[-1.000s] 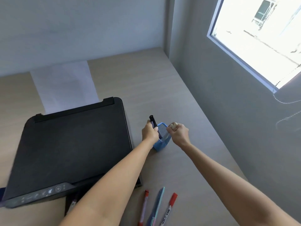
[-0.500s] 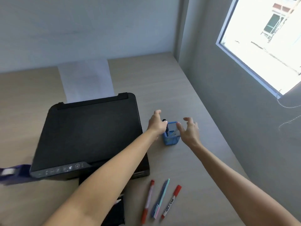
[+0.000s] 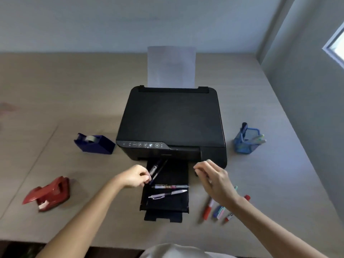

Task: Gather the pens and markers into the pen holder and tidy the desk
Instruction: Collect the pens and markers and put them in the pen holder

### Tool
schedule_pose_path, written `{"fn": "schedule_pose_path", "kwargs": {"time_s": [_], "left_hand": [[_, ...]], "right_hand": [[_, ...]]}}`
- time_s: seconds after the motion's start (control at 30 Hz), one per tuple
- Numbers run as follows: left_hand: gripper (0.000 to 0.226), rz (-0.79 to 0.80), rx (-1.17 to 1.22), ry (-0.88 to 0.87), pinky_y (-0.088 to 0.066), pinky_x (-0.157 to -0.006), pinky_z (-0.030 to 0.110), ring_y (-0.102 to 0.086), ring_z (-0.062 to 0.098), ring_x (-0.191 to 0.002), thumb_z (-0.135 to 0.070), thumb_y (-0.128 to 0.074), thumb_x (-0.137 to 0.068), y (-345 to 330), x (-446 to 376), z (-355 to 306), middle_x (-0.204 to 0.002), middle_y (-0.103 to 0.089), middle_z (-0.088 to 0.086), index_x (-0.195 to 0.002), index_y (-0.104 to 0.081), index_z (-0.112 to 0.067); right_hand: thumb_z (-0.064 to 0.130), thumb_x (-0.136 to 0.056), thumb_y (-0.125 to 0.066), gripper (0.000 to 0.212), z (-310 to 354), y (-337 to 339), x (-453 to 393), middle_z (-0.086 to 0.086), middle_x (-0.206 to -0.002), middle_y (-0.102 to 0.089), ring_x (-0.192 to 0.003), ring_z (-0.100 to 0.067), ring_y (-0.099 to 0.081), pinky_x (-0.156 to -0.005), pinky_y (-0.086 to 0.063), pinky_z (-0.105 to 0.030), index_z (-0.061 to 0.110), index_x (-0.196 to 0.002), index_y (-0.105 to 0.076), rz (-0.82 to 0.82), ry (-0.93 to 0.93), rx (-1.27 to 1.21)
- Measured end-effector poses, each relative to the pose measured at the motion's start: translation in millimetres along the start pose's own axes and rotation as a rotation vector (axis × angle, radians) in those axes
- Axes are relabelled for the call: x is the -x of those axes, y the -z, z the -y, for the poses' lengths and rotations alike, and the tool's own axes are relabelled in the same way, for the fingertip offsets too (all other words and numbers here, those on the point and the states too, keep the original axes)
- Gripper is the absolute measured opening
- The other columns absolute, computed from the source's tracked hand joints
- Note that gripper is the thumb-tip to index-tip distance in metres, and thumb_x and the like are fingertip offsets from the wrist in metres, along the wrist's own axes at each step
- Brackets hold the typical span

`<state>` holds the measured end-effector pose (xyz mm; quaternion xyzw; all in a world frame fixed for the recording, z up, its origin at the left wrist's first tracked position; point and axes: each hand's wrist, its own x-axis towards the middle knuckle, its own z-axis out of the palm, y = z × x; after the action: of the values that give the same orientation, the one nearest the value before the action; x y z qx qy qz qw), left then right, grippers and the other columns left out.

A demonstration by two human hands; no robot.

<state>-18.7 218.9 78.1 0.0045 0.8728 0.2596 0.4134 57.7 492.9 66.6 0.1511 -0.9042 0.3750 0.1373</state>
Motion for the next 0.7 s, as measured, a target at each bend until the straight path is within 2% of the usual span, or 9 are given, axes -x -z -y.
{"fn": "schedule_pose_path", "kwargs": {"time_s": [0.1, 0.2, 0.33, 0.47, 0.57, 0.63, 0.7], "left_hand": [[0.026, -0.335, 0.089, 0.07, -0.041, -0.08, 0.026, -0.062, 0.031, -0.11, -0.011, -0.046, -0.097, -24, -39, 16, -0.119, -0.067, 0.015, -0.112, -0.066, -0.001], [0.027, -0.499, 0.106, 0.029, -0.045, -0.087, 0.034, -0.059, 0.037, -0.111, -0.016, -0.053, -0.095, -34, -61, 15, -0.122, -0.063, 0.021, -0.114, -0.062, 0.0], [0.034, -0.491, -0.116, -0.059, -0.049, -0.088, 0.04, -0.058, 0.037, -0.113, -0.027, -0.051, -0.095, -39, -70, 18, -0.125, -0.057, 0.019, -0.118, -0.058, -0.003], [0.044, -0.432, -0.347, -0.097, -0.048, -0.097, 0.039, -0.051, 0.035, -0.125, -0.01, -0.057, -0.091, -41, -76, 26, -0.136, -0.048, 0.017, -0.132, -0.045, -0.003], [0.041, -0.391, -0.294, -0.035, -0.045, -0.1, 0.038, -0.049, 0.037, -0.129, -0.003, -0.041, -0.097, -37, -75, 29, -0.142, -0.043, 0.023, -0.137, -0.036, 0.003], [0.039, -0.345, -0.263, -0.042, -0.042, -0.101, 0.04, -0.049, 0.039, -0.128, -0.006, -0.032, -0.1, -34, -75, 35, -0.141, -0.046, 0.026, -0.137, -0.035, 0.006], [0.037, -0.356, -0.253, -0.096, -0.045, -0.095, 0.041, -0.056, 0.041, -0.12, -0.001, -0.038, -0.096, -32, -72, 43, -0.133, -0.052, 0.027, -0.132, -0.035, 0.006]], "right_hand": [[0.015, -0.096, -0.051, 0.012, 1, -42, 12, -0.001, -0.088, -0.059, -0.069, -0.007, -0.054, -0.063, -0.049, -0.017, 0.012, -0.098, -0.062, 0.212, -0.019, 0.046], [0.02, -0.096, -0.049, 0.013, 2, -76, 12, -0.002, -0.094, -0.058, -0.074, -0.016, -0.057, -0.065, -0.053, -0.032, 0.015, -0.1, -0.06, 0.337, -0.101, 0.136], [0.02, -0.092, -0.054, 0.02, 12, -106, -2, -0.01, -0.103, -0.06, -0.09, -0.028, -0.058, -0.076, -0.051, -0.037, 0.01, -0.108, -0.061, 0.436, -0.197, 0.246], [0.02, -0.092, -0.052, 0.022, 20, -129, -12, -0.013, -0.111, -0.058, -0.106, -0.032, -0.051, -0.088, -0.046, -0.039, 0.009, -0.109, -0.061, 0.536, -0.265, 0.383], [0.015, -0.093, -0.049, 0.021, 22, -139, -16, -0.015, -0.114, -0.056, -0.11, -0.033, -0.049, -0.089, -0.042, -0.04, 0.006, -0.11, -0.057, 0.583, -0.271, 0.479], [0.009, -0.092, -0.05, 0.023, 20, -140, -19, -0.016, -0.116, -0.054, -0.111, -0.034, -0.047, -0.091, -0.041, -0.041, 0.003, -0.114, -0.052, 0.593, -0.28, 0.516], [-0.004, -0.086, -0.052, 0.028, 16, -135, -22, -0.016, -0.11, -0.054, -0.104, -0.033, -0.049, -0.086, -0.042, -0.04, 0.004, -0.112, -0.048, 0.563, -0.283, 0.523]]}}
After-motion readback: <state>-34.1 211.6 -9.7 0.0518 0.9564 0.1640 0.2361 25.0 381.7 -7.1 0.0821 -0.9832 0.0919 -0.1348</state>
